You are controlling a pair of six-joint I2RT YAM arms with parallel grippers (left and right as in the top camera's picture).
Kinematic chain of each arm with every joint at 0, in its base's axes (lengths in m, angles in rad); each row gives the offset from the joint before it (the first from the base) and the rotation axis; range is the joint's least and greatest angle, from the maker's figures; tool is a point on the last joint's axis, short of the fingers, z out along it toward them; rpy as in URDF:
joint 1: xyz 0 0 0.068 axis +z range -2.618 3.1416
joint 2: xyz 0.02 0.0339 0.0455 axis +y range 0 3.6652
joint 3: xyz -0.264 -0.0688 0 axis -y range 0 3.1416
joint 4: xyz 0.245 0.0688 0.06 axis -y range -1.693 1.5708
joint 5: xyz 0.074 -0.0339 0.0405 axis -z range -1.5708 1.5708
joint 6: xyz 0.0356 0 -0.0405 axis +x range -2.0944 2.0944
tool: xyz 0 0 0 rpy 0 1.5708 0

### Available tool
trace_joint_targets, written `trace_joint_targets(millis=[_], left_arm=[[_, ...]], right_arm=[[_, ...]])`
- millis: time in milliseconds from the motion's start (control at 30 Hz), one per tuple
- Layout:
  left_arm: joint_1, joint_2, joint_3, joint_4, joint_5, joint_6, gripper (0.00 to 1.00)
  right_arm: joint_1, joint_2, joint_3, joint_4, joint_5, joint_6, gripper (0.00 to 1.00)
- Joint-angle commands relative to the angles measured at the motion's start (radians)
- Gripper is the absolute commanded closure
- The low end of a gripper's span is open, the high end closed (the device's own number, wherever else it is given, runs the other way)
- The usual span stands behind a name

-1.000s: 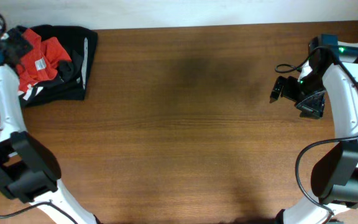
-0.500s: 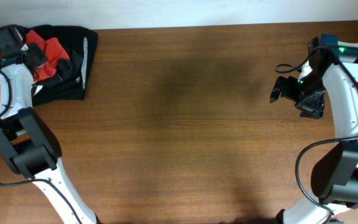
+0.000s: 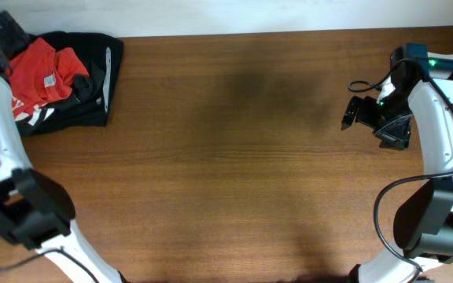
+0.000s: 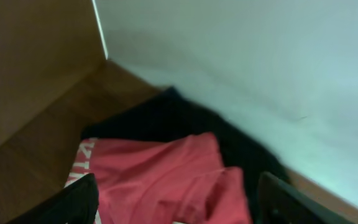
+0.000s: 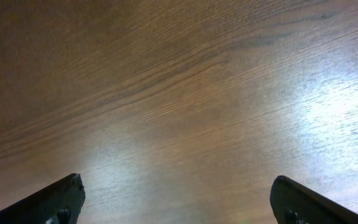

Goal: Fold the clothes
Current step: 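Carry the shirt left and place it on the black garment stack, then release the shirt and withdraw the left gripper toward the front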

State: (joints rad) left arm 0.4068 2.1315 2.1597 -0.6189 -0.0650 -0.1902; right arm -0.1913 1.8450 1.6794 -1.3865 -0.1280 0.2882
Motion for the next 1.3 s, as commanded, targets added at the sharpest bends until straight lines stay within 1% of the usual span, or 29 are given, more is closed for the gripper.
trace_joint_targets(millis=[0,33,100,167,200,233,267,300,367,433,467,500,533,600,667,700,733,767,800,867,900,967,1033,1133,1200,1267], left_arm=[[0.023,0.164,-0.018,0.024,-0.022,0.123,0.20],[0.028,0.208,-0.018,0.034,-0.022,0.159,0.21],[0.044,0.284,-0.018,0.032,-0.017,0.175,0.20],[0.057,0.320,-0.018,0.022,0.065,0.184,0.20],[0.059,0.319,-0.017,0.018,0.082,0.183,0.20],[0.059,0.295,-0.001,-0.010,0.106,0.183,0.18],[0.054,0.267,0.023,-0.023,0.134,0.172,0.05],[0.048,0.235,0.050,-0.031,0.164,0.141,0.01],[0.027,0.119,0.133,-0.071,0.296,0.123,0.01],[0.010,0.024,0.173,-0.103,0.332,0.119,0.01],[-0.003,-0.064,0.181,-0.142,0.332,0.089,0.01],[-0.008,-0.108,0.181,-0.171,0.333,0.076,0.01],[-0.021,-0.203,0.181,-0.261,0.343,0.068,0.01],[-0.033,-0.283,0.181,-0.385,0.371,0.068,0.01],[-0.039,-0.375,0.181,-0.612,0.448,0.068,0.01],[-0.040,-0.391,0.181,-0.671,0.462,0.068,0.01],[-0.040,-0.417,0.180,-0.793,0.470,0.068,0.01],[-0.045,-0.441,0.180,-0.886,0.470,0.095,0.01],[-0.052,-0.470,0.180,-0.956,0.470,0.117,0.01],[-0.073,-0.521,0.180,-1.035,0.470,0.128,0.01],[-0.094,-0.553,0.180,-1.069,0.470,0.127,0.01],[-0.164,-0.623,0.150,-1.069,0.493,0.132,0.01],[-0.326,-0.704,0.062,-1.069,0.494,0.131,0.01],[-0.471,-0.752,0.002,-1.069,0.495,0.131,0.01],[-0.516,-0.755,0.002,-1.069,0.495,0.131,0.01],[-0.529,-0.757,0.002,-1.069,0.501,0.126,0.01]], right_arm=[[-0.006,-0.006,0.016,-0.001,0.006,0.004,0.01],[-0.006,-0.006,0.016,-0.001,0.006,0.004,0.01],[-0.006,-0.006,0.016,-0.001,0.006,0.004,0.01],[-0.006,-0.006,0.016,-0.001,0.006,0.004,0.01],[-0.006,-0.006,0.016,-0.001,0.006,0.004,0.01],[-0.006,-0.006,0.016,-0.001,0.006,0.004,0.01],[-0.006,-0.006,0.016,-0.001,0.006,0.004,0.01],[-0.006,-0.006,0.016,-0.001,0.006,0.004,0.01],[-0.006,-0.006,0.016,-0.001,0.006,0.004,0.01],[-0.006,-0.006,0.016,-0.001,0.006,0.004,0.01],[-0.006,-0.006,0.016,-0.001,0.006,0.004,0.01],[-0.006,-0.006,0.016,-0.001,0.006,0.004,0.01],[-0.006,-0.006,0.016,-0.001,0.006,0.004,0.01],[-0.006,-0.006,0.016,-0.001,0.006,0.004,0.01],[-0.006,-0.006,0.016,-0.001,0.006,0.004,0.01],[-0.006,-0.006,0.016,-0.001,0.006,0.004,0.01],[-0.006,-0.006,0.016,-0.001,0.006,0.004,0.01],[-0.006,-0.006,0.016,-0.001,0.006,0.004,0.01],[-0.006,-0.006,0.016,-0.001,0.006,0.004,0.01],[-0.006,-0.006,0.016,-0.001,0.006,0.004,0.01],[-0.006,-0.006,0.016,-0.001,0.006,0.004,0.01],[-0.006,-0.006,0.016,-0.001,0.006,0.004,0.01],[-0.006,-0.006,0.016,-0.001,0.006,0.004,0.01],[-0.006,-0.006,0.016,-0.001,0.006,0.004,0.02],[-0.006,-0.006,0.016,-0.001,0.006,0.004,0.01],[-0.006,-0.006,0.016,-0.001,0.006,0.004,0.01]])
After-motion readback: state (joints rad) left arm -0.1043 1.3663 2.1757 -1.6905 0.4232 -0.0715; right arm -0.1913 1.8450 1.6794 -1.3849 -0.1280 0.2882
